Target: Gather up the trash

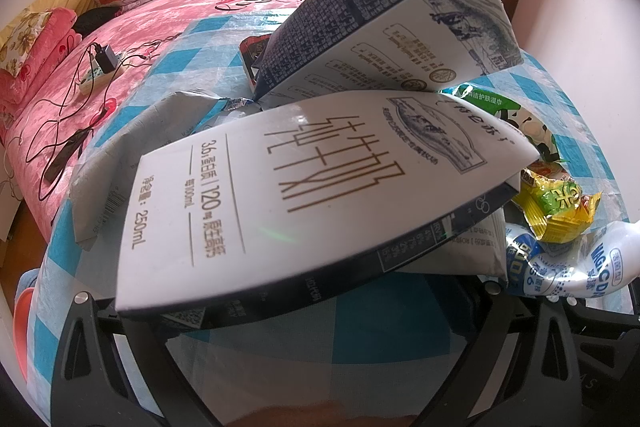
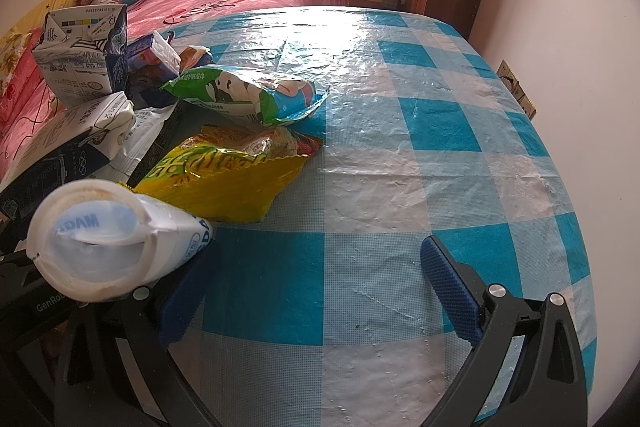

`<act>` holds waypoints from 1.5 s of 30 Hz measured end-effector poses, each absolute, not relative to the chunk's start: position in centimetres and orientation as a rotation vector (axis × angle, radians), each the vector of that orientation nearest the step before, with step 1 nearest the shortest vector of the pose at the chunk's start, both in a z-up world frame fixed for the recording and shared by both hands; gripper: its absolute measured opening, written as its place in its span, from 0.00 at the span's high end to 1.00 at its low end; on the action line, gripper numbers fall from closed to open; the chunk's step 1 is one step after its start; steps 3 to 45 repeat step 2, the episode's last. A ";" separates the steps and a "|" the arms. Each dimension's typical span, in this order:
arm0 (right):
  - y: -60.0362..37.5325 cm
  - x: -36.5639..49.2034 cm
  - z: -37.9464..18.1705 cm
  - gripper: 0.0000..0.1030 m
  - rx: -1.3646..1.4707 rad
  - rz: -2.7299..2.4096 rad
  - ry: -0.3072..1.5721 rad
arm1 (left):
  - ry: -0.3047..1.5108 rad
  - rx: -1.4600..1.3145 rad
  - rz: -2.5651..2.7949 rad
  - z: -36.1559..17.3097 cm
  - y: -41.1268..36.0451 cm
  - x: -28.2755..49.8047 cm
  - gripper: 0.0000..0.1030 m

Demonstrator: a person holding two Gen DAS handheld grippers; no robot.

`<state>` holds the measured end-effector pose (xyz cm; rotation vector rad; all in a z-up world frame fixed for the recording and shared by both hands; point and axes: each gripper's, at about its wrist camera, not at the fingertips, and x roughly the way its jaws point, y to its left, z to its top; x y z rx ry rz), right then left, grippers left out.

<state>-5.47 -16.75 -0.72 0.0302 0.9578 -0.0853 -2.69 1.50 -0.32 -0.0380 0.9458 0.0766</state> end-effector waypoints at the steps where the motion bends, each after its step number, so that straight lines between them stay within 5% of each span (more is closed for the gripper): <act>1: -16.7 -5.5 -0.7 0.04 0.030 -0.085 0.958 | 0.946 -0.038 0.077 -0.3 1.5 -2.7 0.04; 45: -16.7 -5.5 -0.7 0.04 0.030 -0.085 0.958 | 0.946 -0.038 0.077 -0.3 1.5 -2.7 0.04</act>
